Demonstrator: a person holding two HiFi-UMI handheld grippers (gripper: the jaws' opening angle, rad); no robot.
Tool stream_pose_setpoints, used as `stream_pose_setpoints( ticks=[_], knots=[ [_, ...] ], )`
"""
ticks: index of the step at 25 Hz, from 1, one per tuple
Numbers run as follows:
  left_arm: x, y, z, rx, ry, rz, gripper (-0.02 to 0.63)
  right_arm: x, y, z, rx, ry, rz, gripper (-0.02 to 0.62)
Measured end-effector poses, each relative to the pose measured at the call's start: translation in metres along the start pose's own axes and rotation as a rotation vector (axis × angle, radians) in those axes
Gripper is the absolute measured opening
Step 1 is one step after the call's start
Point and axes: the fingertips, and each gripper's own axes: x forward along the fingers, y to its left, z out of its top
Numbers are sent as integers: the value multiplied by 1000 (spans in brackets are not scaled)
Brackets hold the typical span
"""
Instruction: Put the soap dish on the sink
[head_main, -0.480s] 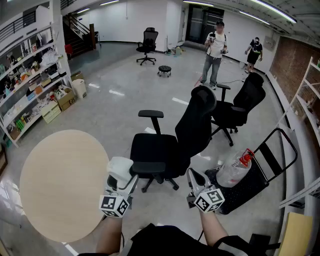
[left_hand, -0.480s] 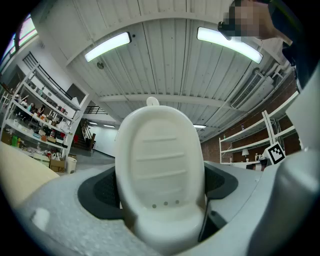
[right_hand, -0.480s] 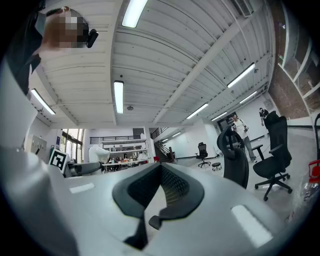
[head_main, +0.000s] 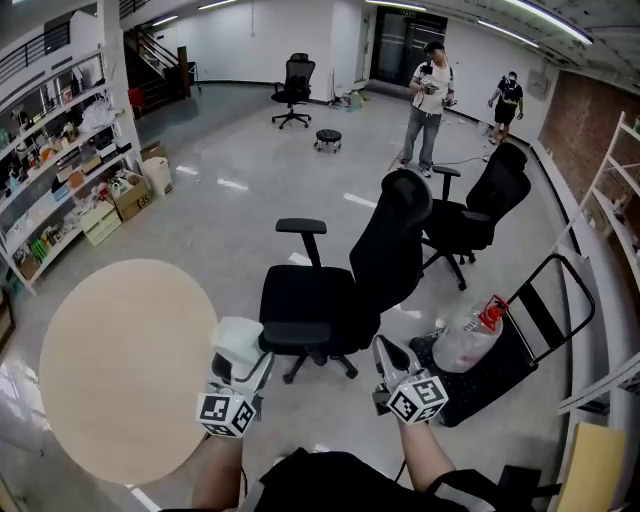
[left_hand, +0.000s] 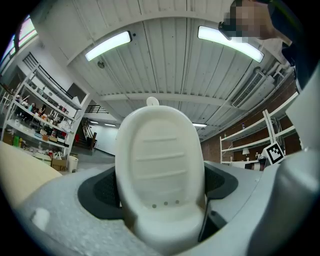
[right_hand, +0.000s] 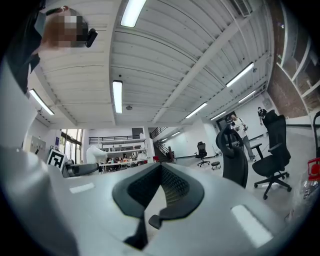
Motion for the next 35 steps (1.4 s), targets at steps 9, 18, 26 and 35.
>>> stream_pose_setpoints(
  ticks=[9,18,26,35],
  knots=[
    [2,-1,3,-6,-10,-8,463,1,3,1,-4,4,2,5],
    [-1,-5,1,-20,-2,-34,463,-5,11,-3,12,10,4,6],
    [-9,-8,-7,-39,34,-90,463,-24,22,-7,24,4,-57,6],
    [-3,-30,-12,-44,62,-228,463,-72,18,-9,12,-11,-196,6]
  ],
)
